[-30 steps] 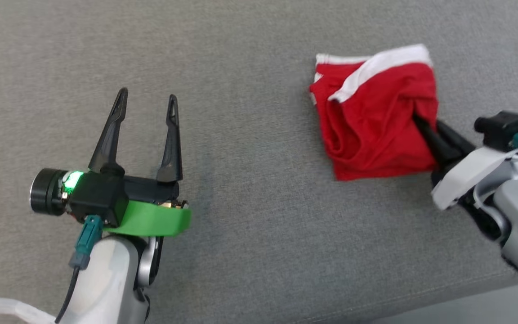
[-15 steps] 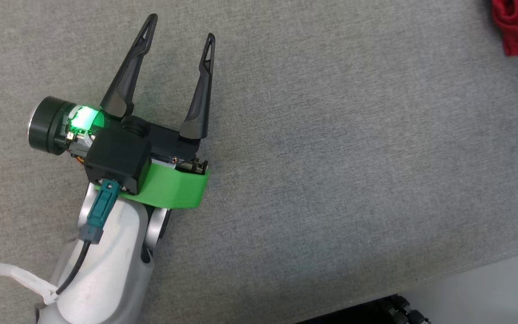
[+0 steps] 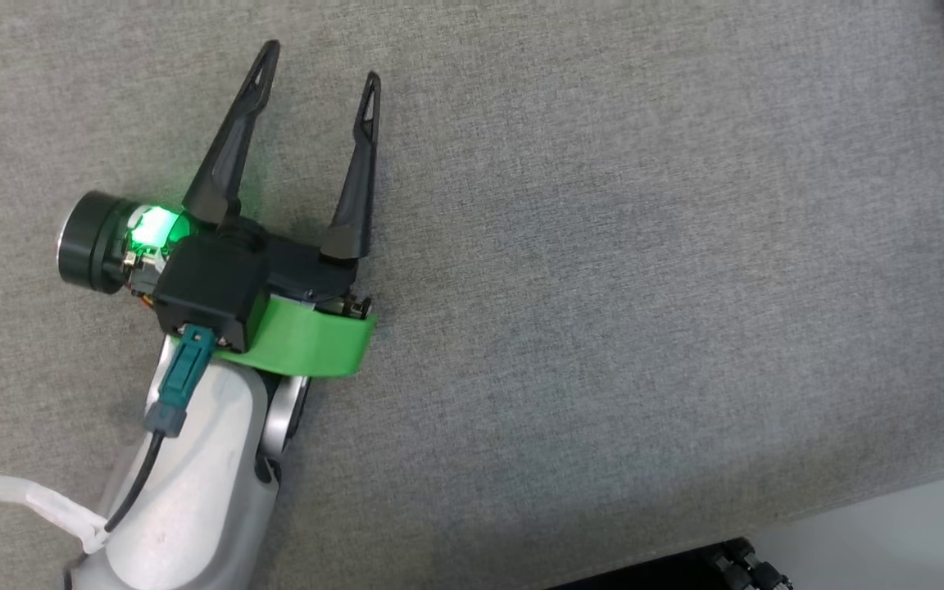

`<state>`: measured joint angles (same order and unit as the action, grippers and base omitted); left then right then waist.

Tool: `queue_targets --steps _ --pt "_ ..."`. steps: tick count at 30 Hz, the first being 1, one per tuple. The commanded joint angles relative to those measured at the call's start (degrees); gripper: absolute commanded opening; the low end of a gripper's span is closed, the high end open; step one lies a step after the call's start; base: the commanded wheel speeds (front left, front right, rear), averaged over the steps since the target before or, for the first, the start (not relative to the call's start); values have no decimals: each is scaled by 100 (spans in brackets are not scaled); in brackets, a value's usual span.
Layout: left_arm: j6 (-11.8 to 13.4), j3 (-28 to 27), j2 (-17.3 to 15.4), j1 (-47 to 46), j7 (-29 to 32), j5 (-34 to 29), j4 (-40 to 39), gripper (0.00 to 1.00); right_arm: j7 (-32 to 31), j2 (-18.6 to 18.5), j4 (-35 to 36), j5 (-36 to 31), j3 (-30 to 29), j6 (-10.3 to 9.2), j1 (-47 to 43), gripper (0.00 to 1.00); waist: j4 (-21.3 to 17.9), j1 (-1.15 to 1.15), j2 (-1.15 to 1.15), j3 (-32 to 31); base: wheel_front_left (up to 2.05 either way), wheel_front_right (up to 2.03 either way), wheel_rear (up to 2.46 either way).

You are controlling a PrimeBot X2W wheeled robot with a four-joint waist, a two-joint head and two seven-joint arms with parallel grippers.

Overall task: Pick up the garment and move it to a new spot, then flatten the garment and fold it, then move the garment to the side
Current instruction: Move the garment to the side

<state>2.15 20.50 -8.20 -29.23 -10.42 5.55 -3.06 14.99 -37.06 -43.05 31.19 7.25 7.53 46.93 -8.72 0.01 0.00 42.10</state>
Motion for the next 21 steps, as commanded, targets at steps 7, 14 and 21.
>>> queue_targets --steps 7,14,21 --pt "161 -155 -113 614 -78 233 266 100 23 877 1404 -588 -1423 -9 -1540 100 -390 -1 0 -1145 0 0 0" --pt "371 -311 -81 1202 -120 446 446 100 23 1633 2847 -1005 -1586 -8 -2708 100 -317 -1 0 -1908 0 0 0" --pt "532 -499 -73 1670 -200 678 614 100 23 2229 3819 -1255 -1291 -8 -3660 100 -59 -1 0 -2479 0 0 0"
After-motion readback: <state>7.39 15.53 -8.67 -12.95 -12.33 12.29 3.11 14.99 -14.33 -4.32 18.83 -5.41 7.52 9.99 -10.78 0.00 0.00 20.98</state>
